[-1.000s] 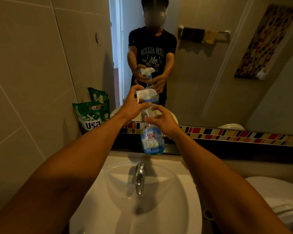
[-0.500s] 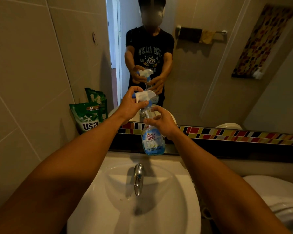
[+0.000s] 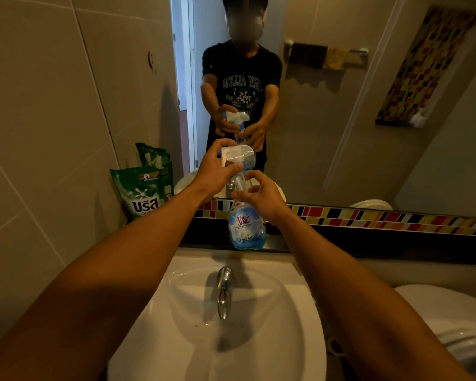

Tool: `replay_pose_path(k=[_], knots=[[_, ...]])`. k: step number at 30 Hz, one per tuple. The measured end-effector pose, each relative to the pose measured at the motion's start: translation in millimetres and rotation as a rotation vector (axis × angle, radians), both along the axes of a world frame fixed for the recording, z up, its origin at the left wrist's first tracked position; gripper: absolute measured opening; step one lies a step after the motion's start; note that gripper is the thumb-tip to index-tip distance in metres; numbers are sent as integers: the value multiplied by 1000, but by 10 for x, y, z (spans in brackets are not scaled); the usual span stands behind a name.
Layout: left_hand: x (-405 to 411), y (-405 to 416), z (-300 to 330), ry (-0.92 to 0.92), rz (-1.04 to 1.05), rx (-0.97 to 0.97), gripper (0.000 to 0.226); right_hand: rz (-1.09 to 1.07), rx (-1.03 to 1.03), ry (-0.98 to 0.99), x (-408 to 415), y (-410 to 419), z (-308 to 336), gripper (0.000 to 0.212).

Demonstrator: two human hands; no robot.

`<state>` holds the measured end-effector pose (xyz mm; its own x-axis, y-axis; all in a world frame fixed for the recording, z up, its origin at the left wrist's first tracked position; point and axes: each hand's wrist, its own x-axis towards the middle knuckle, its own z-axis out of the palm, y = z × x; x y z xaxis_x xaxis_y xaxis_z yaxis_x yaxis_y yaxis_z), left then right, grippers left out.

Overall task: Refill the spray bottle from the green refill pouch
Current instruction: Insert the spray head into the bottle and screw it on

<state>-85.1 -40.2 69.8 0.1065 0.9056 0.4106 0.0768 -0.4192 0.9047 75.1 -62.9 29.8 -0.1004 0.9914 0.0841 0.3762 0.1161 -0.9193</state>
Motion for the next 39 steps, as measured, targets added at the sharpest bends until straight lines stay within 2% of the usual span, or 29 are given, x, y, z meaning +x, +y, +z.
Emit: replay_pose_path(k=[27,31,39], knots=[[-39,60,-25,92,7,-10,54,-4,-4,-79,-45,50,15,54],[-23,25,2,31,-33,3,52,16,-15,-73,-24,31,75,53],[1,11,20,35,-30,-25,53,33,-11,-68,41,-19,108,55]])
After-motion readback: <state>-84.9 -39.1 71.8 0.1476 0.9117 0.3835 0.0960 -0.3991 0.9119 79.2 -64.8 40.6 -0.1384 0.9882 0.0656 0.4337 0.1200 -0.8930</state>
